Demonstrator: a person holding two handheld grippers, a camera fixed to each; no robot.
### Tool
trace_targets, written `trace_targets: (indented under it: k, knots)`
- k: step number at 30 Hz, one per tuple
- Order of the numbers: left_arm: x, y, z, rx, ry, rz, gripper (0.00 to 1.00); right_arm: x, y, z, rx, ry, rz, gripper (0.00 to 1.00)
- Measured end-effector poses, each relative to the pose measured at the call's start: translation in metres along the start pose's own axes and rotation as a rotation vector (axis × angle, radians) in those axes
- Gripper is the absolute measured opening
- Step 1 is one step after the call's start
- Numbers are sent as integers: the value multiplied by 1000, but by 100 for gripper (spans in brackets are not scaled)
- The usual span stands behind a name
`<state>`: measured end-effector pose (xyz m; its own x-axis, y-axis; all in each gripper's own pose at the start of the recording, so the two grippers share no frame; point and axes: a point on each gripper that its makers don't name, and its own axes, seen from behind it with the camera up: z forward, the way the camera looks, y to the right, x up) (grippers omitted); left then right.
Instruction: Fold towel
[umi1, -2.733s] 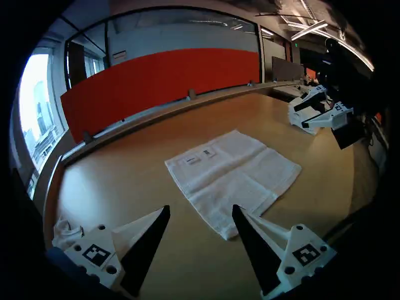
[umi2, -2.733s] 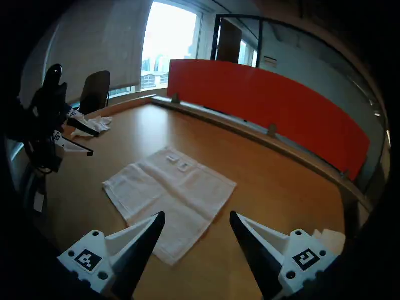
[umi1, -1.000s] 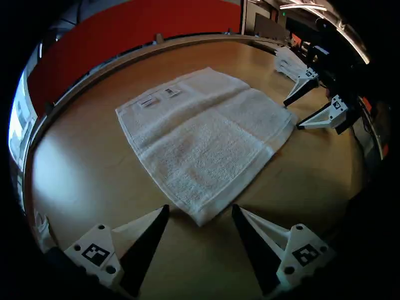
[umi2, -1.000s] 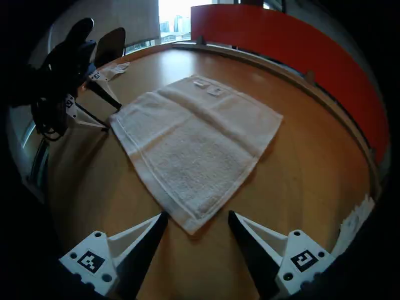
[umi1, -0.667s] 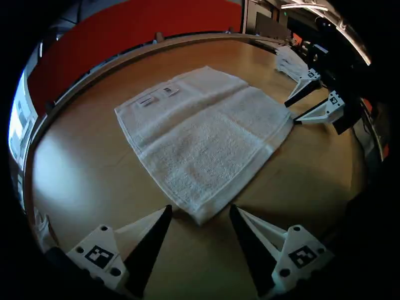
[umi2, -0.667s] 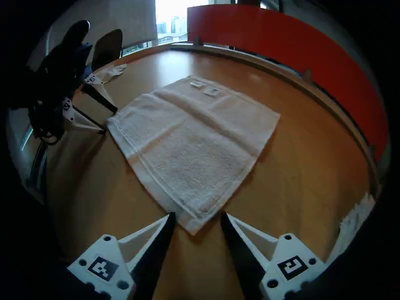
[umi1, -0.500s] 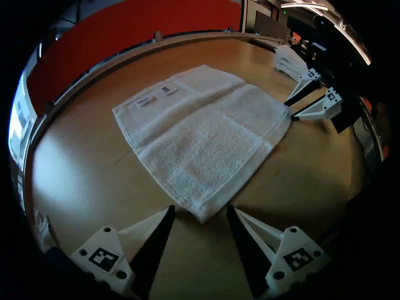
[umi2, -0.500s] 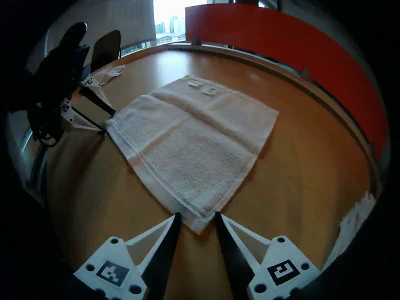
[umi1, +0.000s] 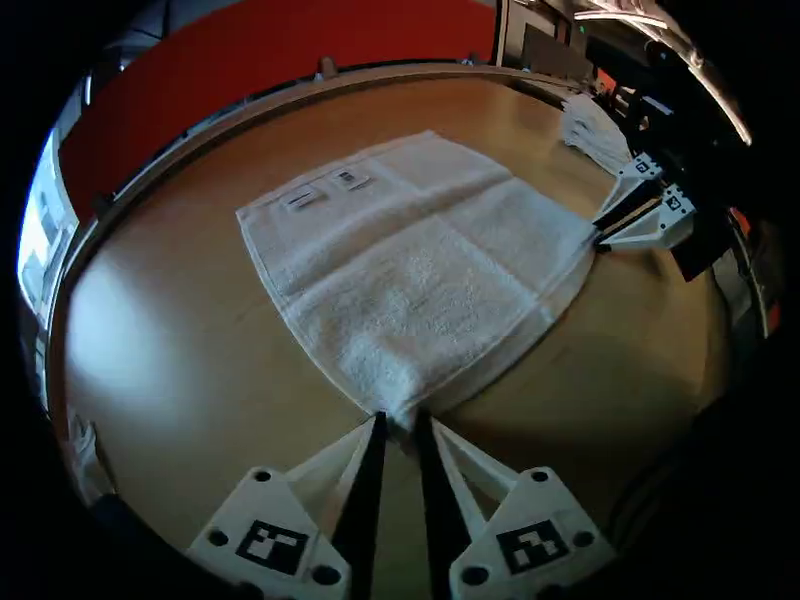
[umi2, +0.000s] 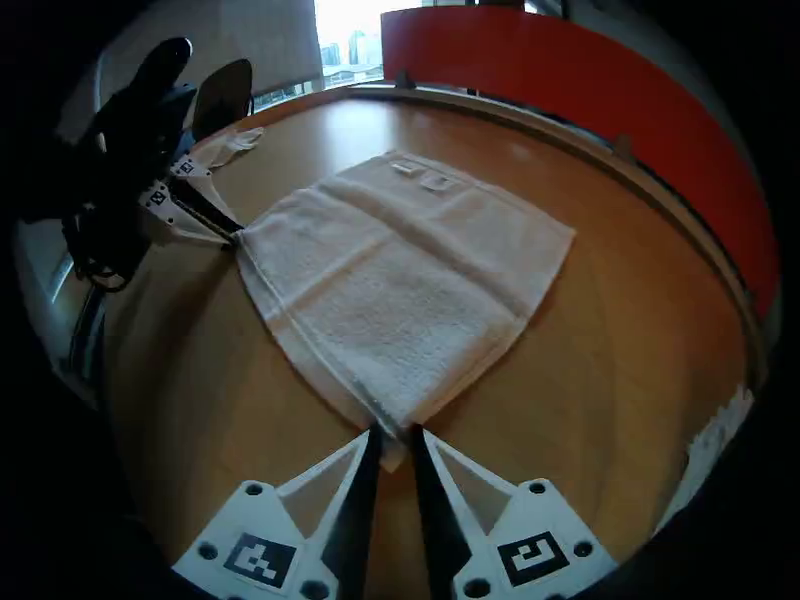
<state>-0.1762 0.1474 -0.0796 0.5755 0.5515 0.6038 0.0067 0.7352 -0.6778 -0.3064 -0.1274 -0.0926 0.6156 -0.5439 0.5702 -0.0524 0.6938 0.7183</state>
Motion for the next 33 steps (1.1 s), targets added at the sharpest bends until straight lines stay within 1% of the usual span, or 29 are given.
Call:
trace_targets:
  k: [4,9,15,21,29,33]
  knots:
    - [0,0,0,1,-1,-9,16,3,-6,-2,9,7,-7,16]
    - [0,2,-3,1,-4,-8,15,10,-6,-7,4,31,0,16]
    - [4,8,-13,-16,6,-32,15,20,-1,-19,-14,63,17,16]
    - [12,12,-31,-19,25,-55,15,30,-3,-33,-19,85,6,16]
    - [21,21,-58,-37,32,-79,15,44,-8,-59,-29,103,-31,16]
    - [26,25,-73,-42,38,-83,15,52,-12,-72,-29,111,-40,16]
